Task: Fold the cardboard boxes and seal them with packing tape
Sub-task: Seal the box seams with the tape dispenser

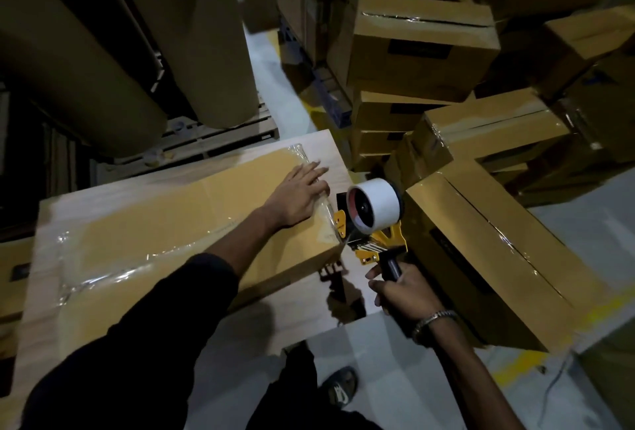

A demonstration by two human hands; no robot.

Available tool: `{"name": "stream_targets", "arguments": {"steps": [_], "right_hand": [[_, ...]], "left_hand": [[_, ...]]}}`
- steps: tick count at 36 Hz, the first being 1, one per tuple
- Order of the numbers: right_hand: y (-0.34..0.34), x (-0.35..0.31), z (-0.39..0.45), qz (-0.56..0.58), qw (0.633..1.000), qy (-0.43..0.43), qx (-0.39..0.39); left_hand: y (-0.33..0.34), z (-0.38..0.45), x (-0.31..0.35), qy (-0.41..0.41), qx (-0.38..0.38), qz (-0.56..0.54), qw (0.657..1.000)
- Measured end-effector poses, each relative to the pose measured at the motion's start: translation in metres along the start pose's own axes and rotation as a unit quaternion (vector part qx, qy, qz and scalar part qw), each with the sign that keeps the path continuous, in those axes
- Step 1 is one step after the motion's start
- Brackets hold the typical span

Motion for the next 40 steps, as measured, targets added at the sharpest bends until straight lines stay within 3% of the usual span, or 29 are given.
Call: {"name": "stream_targets", "arguments": {"steps": [5,10,22,33,40], "right_hand": [[0.005,0.012,-0.007,-0.021,1.0,-0.011,0.019],[0.008,0.014,-0.012,-0.039,0.998,-0.033,0.041],[0.007,0.029,-0.031,-0.026,0.999,-0.032,0.028],[0.022,0.047,-0.026,0.025,1.0,-0.011,0.007],[0.037,0.057,-0.021,0.121,0.993,-0.001,-0.003]], "left_hand": [[-0.004,-0.012,0.022,-0.059,0.005,-0.012,0.998],[0.02,-0.033,0.065,-0.033,0.009,-0.002,0.999],[0.028,-0.028,0.065,-0.08,0.001,-0.04,0.996],[0.027,-0.031,0.069,-0.078,0.02,-0.051,0.995],[0.03,-0.031,0.068,-0.076,0.031,-0.043,0.996]]}}
Point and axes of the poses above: each hand's wrist, its own z-axis towards the middle knuckle, its own y-axis out of the palm, x = y × z, the point moved 3 cm from there along z, towards the middle knuckle, and after that the axes turned 13 degrees about -x, right-handed, at the moved point
